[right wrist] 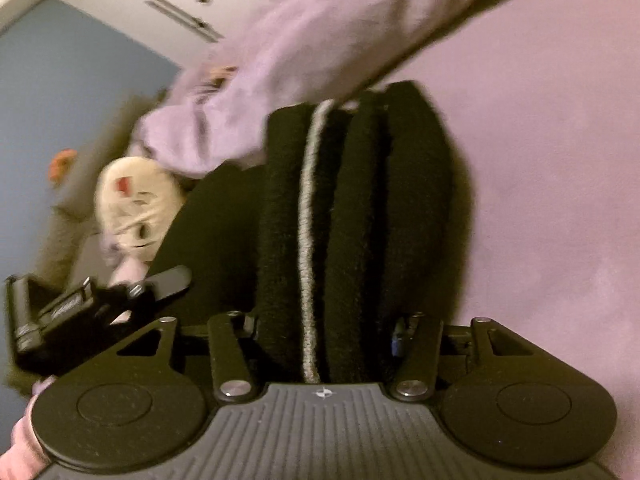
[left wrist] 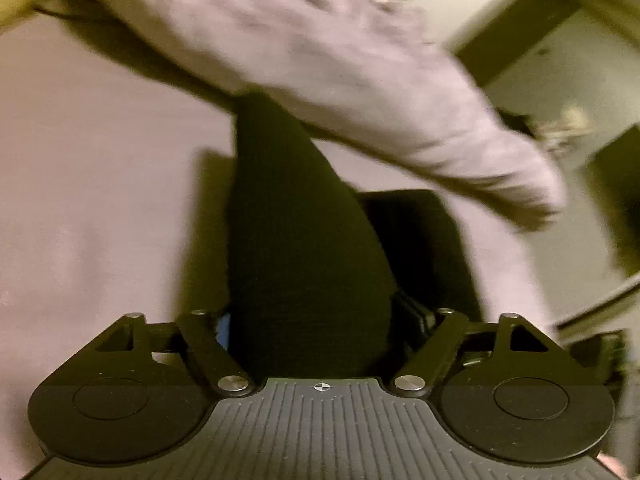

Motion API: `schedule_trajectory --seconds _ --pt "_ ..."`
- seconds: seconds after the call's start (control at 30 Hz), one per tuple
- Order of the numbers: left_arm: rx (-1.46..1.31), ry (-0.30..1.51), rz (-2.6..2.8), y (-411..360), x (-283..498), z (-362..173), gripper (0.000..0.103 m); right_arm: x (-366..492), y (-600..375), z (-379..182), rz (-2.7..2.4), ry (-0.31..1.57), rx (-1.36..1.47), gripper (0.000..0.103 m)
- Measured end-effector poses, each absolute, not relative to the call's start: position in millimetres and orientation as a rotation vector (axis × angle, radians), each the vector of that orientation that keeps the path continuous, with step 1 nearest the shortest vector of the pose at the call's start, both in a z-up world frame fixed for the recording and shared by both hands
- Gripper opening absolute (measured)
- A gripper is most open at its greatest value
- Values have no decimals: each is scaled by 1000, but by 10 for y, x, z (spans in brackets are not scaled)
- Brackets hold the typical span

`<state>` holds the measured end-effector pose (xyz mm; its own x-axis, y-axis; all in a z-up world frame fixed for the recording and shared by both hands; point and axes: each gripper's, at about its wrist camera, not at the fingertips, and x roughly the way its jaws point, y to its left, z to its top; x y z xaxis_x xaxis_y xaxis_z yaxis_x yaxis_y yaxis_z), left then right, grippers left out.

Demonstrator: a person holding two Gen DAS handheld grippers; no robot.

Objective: Fold small clothes

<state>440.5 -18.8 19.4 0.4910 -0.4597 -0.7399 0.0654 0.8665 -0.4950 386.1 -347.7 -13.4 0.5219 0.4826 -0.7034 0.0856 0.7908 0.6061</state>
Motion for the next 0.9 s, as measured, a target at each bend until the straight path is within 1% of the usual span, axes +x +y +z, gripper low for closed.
schedule_trajectory --seconds 0.07,0.13,0.17,0.2,0.23,0.27,0.3,0.33,0.37,0.43,0.5,0.53,0.63,0.77,0.9 --pt "-367 1005 -245 -32 4297 199 83 3747 -3460 -60 154 971 517 61" --pt "-295 949 -233 48 4179 285 88 3604 -3407 76 95 905 408 63" --pt "-267 930 -233 51 4143 328 94 3530 -3344 170 55 870 342 63" --pt "-241 918 -227 49 4114 352 95 3482 -3275 242 15 850 279 63" --pt "-217 916 -235 20 4089 363 95 3429 -3203 317 -16 819 220 61" --pt "-203 926 -254 -29 4079 350 95 3379 -3110 394 -26 780 170 52" --pt "-197 935 -264 -105 4080 331 95 3351 -3034 444 -15 757 129 46" --pt "-199 943 -271 -155 4055 310 95 3333 -2918 470 8 741 85 35" --pt "-207 956 -287 -189 4038 287 94 3308 -2806 482 49 727 52 27" --pt "-211 969 -305 -250 3969 243 93 3281 -2641 437 105 728 5 19" --pt "-178 988 -295 -296 3917 169 94 3256 -2542 329 95 749 -97 17" --pt "-151 997 -279 -323 3908 124 95 3223 -2493 265 77 746 -170 14" --pt "-129 1025 -260 -325 3900 8 97 3136 -2449 58 72 730 -331 13" --pt "-130 1024 -253 -316 3927 -122 101 3199 -2418 -109 100 704 -378 13" --pt "-148 993 -249 -299 3916 -226 103 3191 -2554 -190 116 662 -330 14"
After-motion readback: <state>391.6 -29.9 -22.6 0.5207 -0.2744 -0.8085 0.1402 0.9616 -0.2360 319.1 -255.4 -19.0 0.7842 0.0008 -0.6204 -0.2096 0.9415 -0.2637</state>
